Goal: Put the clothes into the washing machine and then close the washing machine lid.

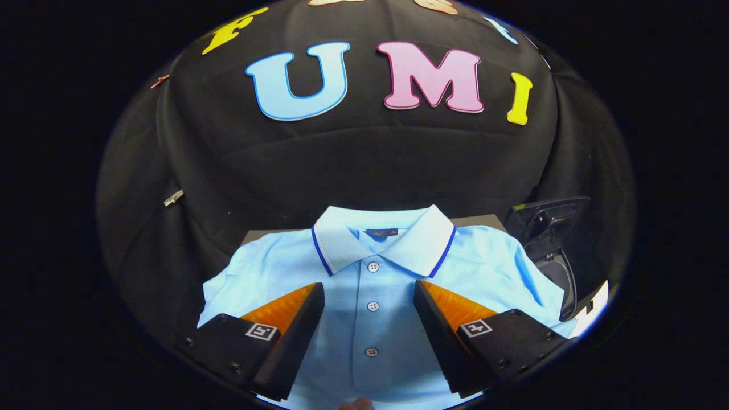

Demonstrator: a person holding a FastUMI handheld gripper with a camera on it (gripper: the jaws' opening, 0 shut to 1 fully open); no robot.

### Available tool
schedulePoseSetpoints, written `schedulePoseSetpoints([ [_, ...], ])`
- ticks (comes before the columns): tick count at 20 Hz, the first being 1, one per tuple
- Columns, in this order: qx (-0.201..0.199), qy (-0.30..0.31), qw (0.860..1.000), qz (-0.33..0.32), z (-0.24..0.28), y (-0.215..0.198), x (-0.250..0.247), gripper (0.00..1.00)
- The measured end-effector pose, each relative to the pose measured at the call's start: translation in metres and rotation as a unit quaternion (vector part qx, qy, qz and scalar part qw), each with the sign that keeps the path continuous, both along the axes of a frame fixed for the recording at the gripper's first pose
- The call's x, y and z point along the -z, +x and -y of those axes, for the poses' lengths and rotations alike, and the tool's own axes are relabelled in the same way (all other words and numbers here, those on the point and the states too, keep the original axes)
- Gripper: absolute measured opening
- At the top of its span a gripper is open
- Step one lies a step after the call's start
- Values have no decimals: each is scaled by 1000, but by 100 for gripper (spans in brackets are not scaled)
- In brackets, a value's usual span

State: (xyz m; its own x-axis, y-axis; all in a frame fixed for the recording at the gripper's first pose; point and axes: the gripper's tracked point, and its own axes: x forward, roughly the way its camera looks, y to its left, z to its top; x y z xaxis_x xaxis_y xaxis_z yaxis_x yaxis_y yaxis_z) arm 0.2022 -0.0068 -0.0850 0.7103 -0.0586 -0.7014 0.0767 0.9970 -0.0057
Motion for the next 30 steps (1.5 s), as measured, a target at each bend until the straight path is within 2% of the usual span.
schedulePoseSetpoints([
  [9, 33, -20, 989, -140, 7, 0, 11, 100],
  [15, 45, -27, 985, -162, 12, 0, 11, 96],
  [16, 45, -29, 985, -163, 15, 0, 11, 84],
  [17, 46, -30, 985, -163, 17, -2, 9, 83],
  [19, 48, -31, 985, -164, 19, -4, 9, 68],
  [21, 41, -31, 986, -161, 23, -2, 10, 57],
  [22, 42, -26, 986, -161, 24, -1, 10, 38],
  [25, 41, -23, 987, -152, 27, 0, 9, 38],
  [26, 35, -24, 988, -148, 27, 2, 8, 9],
  [30, 29, -22, 991, -126, 26, -2, 8, 10],
])
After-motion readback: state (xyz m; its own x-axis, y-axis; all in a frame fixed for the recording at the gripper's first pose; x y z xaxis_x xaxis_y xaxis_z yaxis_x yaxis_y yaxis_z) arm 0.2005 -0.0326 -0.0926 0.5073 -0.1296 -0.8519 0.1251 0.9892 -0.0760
